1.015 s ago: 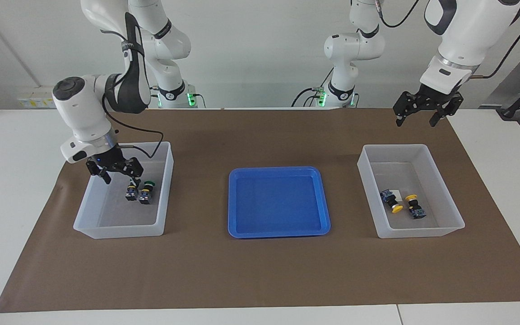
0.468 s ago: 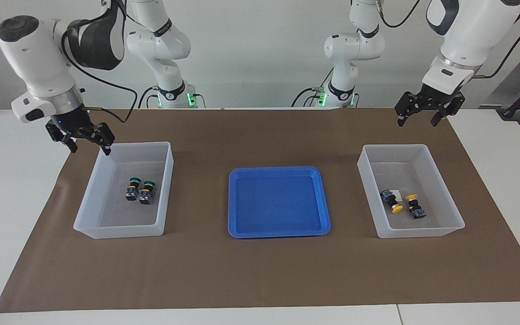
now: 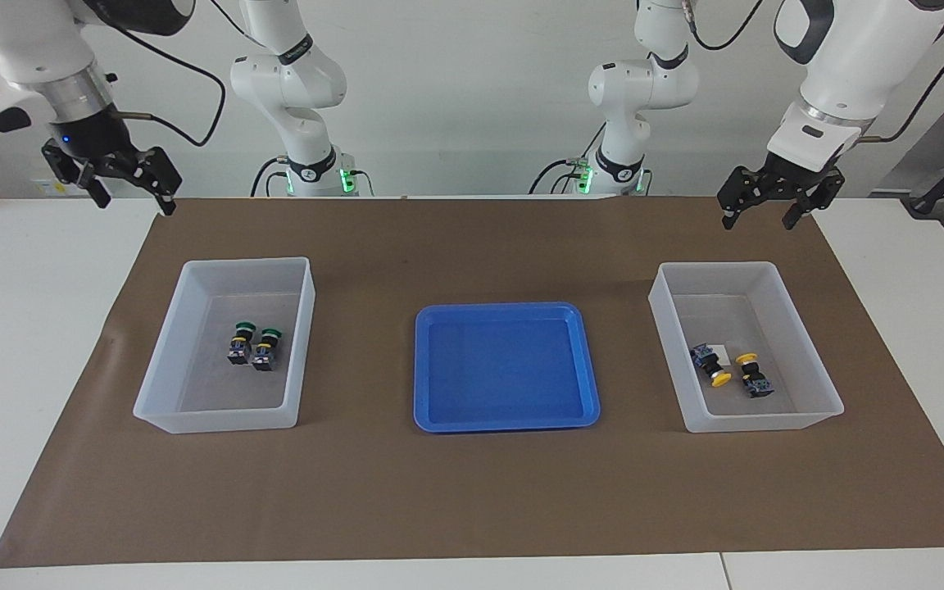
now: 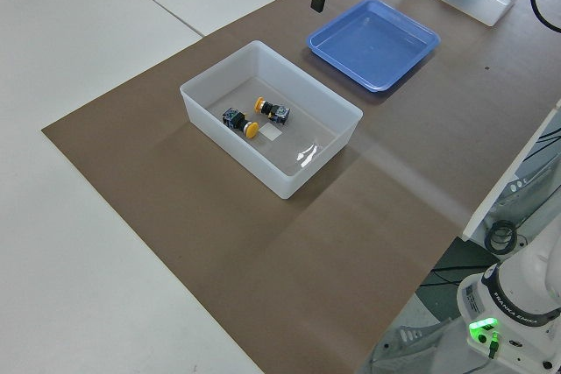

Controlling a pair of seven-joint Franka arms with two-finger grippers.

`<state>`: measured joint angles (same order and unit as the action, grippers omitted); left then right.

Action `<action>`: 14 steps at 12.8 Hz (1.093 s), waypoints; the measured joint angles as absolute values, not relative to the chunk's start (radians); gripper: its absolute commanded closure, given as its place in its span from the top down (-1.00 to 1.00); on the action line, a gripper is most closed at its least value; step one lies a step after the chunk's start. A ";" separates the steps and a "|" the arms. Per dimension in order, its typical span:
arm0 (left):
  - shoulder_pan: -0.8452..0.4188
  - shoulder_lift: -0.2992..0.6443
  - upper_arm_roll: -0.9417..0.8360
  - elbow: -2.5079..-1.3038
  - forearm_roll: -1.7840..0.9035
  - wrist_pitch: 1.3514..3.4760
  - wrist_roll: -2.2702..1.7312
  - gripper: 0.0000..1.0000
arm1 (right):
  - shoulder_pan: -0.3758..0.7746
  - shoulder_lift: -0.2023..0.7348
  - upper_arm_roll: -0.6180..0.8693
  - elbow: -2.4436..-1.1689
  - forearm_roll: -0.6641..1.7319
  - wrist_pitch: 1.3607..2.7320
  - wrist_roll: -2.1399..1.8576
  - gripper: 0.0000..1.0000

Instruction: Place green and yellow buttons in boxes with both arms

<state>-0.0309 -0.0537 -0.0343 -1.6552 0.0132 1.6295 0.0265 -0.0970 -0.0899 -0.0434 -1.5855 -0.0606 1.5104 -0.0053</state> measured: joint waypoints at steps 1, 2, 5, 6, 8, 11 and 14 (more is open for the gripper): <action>-0.031 -0.054 -0.034 -1.655 0.013 1.630 0.027 1.00 | -0.105 -0.099 -0.045 -1.571 -0.064 1.483 -0.001 1.00; -0.031 -0.054 -0.034 -1.655 0.013 1.630 0.027 1.00 | -0.118 -0.108 -0.046 -1.566 -0.065 1.472 0.000 1.00; -0.031 -0.054 -0.034 -1.655 0.013 1.629 0.027 1.00 | -0.132 -0.114 -0.045 -1.568 -0.064 1.470 0.000 1.00; -0.031 -0.054 -0.034 -1.655 0.013 1.629 0.027 1.00 | -0.130 -0.113 -0.042 -1.569 -0.064 1.470 0.000 1.00; -0.031 -0.054 -0.034 -1.655 0.013 1.629 0.027 1.00 | -0.106 -0.112 -0.038 -1.569 -0.063 1.470 0.000 1.00; -0.031 -0.054 -0.034 -1.655 0.013 1.629 0.027 1.00 | -0.032 -0.110 -0.080 -1.569 -0.063 1.467 0.008 1.00; -0.031 -0.054 -0.034 -1.655 0.013 1.629 0.027 1.00 | -0.029 -0.090 -0.085 -1.556 -0.062 1.448 0.007 1.00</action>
<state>-0.0309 -0.0537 -0.0343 -1.6552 0.0132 1.6294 0.0265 -0.0292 -0.0902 -0.0854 -1.5562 -0.0620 1.4475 0.0075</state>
